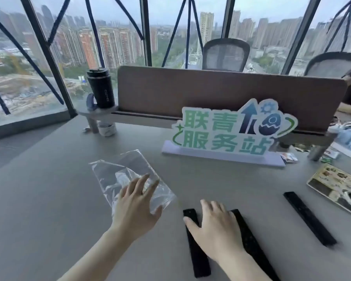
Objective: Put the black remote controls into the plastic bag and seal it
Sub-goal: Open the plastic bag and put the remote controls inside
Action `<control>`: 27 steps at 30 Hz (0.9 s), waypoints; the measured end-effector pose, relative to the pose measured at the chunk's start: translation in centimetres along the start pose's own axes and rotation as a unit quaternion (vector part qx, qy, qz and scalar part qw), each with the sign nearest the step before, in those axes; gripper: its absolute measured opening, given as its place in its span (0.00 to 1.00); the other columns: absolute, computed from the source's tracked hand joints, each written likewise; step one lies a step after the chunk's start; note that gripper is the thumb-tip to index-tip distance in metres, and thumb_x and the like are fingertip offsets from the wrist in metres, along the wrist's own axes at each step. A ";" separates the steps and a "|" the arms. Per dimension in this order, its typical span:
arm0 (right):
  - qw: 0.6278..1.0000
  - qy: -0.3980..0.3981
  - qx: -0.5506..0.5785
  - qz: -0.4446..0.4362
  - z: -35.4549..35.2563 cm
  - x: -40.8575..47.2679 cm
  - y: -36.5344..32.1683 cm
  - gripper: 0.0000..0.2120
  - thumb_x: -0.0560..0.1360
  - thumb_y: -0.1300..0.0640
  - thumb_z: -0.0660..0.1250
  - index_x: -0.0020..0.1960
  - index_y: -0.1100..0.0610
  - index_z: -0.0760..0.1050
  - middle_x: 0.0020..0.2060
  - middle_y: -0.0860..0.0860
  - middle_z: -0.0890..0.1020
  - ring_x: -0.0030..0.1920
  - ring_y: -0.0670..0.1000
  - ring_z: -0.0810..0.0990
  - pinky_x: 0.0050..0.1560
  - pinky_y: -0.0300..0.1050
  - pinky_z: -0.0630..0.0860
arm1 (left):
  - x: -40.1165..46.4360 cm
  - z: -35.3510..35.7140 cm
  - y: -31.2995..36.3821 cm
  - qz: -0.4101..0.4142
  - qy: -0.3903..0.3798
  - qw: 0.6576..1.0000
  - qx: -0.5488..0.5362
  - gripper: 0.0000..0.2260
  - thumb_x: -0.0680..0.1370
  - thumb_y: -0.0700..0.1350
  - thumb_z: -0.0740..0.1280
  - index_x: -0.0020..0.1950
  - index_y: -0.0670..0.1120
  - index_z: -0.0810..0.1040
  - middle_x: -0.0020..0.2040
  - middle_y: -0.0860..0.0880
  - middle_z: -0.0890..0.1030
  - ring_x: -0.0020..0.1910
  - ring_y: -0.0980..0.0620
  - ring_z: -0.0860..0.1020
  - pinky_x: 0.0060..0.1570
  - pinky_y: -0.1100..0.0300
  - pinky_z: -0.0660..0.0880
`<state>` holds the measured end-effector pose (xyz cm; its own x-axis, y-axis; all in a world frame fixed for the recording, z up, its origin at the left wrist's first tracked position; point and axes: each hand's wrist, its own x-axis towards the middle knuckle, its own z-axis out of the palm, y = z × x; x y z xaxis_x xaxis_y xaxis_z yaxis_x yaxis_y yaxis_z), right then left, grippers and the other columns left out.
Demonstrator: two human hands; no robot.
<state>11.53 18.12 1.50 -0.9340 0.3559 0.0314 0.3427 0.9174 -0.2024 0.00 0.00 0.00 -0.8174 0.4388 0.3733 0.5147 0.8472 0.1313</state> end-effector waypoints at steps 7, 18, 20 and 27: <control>0.995 -0.087 0.012 0.052 2.2 -4.8 -0.2 0.23 0.71 0.35 0.61 0.53 0.54 0.73 0.54 0.50 0.82 0.57 0.55 0.79 0.50 0.50 0.68 | -2.1 0.9 -1.8 -0.002 0.041 0.998 0.051 0.05 0.70 0.43 0.66 0.37 0.49 0.82 0.37 0.47 0.80 0.36 0.41 0.79 0.34 0.52 0.75; 0.874 -0.190 0.439 0.092 -0.9 -7.2 2.2 0.09 0.74 0.48 0.69 0.41 0.53 0.78 0.27 0.49 0.79 0.27 0.51 0.69 0.22 0.37 0.57 | -5.3 -1.1 3.5 0.007 0.032 0.982 -0.184 0.08 0.76 0.47 0.63 0.47 0.53 0.82 0.43 0.48 0.81 0.38 0.43 0.80 0.36 0.49 0.79; 0.850 -0.202 0.474 0.109 -0.6 -6.0 1.2 0.07 0.75 0.51 0.70 0.40 0.53 0.79 0.27 0.49 0.74 0.25 0.49 0.64 0.22 0.38 0.56 | -5.3 -1.8 5.0 -0.005 0.017 0.972 -0.235 0.08 0.77 0.48 0.63 0.50 0.54 0.82 0.44 0.49 0.80 0.42 0.45 0.80 0.41 0.50 0.78; 0.794 0.000 0.586 0.162 0.1 -5.2 2.0 0.10 0.75 0.67 0.60 0.42 0.60 0.80 0.34 0.55 0.81 0.29 0.54 0.77 0.31 0.45 0.77 | -4.4 -1.9 6.5 -0.010 0.041 0.964 -0.263 0.08 0.77 0.50 0.62 0.47 0.53 0.82 0.44 0.51 0.82 0.44 0.48 0.78 0.43 0.51 0.77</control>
<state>17.03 18.08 0.89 -0.8159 0.5394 -0.2083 0.2354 -0.0192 -0.9717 7.40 3.01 0.93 -0.8168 0.3797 0.4345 0.5762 0.5770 0.5789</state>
